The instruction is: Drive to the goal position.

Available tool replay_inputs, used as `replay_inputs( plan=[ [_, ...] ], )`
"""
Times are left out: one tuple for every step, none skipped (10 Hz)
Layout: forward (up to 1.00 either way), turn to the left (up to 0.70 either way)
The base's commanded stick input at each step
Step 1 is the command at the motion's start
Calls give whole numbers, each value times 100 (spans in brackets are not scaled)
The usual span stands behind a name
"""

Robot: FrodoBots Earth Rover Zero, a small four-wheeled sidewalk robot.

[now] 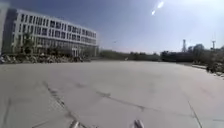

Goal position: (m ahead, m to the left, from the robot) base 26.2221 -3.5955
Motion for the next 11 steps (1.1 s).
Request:
replay_inputs(
  plan=[
    [70,0],
    [70,0],
    [70,0],
    [70,-11],
    [70,-33],
    [70,-35],
    [70,-35],
    [70,-35],
    [70,-35],
    [70,-35],
    [70,-35]
  ],
)
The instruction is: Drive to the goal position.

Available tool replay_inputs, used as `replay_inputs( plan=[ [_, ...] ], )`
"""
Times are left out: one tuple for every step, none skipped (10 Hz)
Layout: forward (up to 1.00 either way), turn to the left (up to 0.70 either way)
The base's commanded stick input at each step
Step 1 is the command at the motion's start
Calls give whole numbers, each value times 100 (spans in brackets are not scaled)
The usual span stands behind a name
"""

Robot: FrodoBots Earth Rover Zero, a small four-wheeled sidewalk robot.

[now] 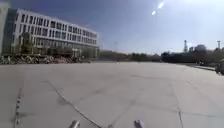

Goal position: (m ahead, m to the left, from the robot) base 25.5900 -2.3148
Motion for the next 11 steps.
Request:
replay_inputs(
  plan=[
    [70,-35],
    [70,-33],
    [70,-12],
    [70,0],
    [70,0],
    [70,0],
    [70,0],
    [70,0],
    [70,0],
    [70,0],
    [70,0]
  ],
)
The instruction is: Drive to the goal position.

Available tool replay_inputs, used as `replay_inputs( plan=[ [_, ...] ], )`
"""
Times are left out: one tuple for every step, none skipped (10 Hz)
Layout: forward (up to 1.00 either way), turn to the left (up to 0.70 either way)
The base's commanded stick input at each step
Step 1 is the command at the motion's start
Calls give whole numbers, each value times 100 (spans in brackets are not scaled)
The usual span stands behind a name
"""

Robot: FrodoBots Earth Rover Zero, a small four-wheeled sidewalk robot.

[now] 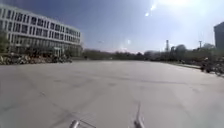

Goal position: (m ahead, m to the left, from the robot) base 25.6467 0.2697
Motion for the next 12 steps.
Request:
replay_inputs(
  plan=[
    [70,0],
    [70,0],
    [70,0],
    [70,0],
    [70,0],
    [70,0],
    [70,0],
    [70,0],
    [70,0],
    [70,0],
    [70,0],
    [70,0]
  ],
)
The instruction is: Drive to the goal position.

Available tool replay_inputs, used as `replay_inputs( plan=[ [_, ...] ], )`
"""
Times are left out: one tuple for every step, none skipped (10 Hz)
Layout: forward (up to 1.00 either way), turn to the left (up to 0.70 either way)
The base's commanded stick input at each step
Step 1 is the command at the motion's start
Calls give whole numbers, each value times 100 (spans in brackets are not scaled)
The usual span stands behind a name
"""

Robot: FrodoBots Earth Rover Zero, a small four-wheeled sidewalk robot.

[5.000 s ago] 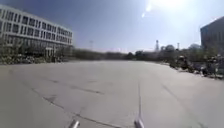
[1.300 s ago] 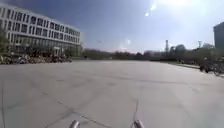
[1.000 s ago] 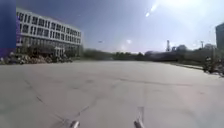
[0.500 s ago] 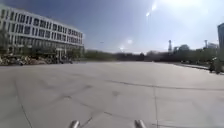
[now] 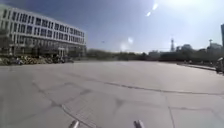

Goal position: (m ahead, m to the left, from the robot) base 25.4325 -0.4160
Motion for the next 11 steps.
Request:
replay_inputs(
  plan=[
    [70,0],
    [70,0],
    [70,0],
    [70,0],
    [70,0],
    [70,0],
    [70,0],
    [70,0],
    [70,0],
    [70,0],
    [70,0]
  ],
)
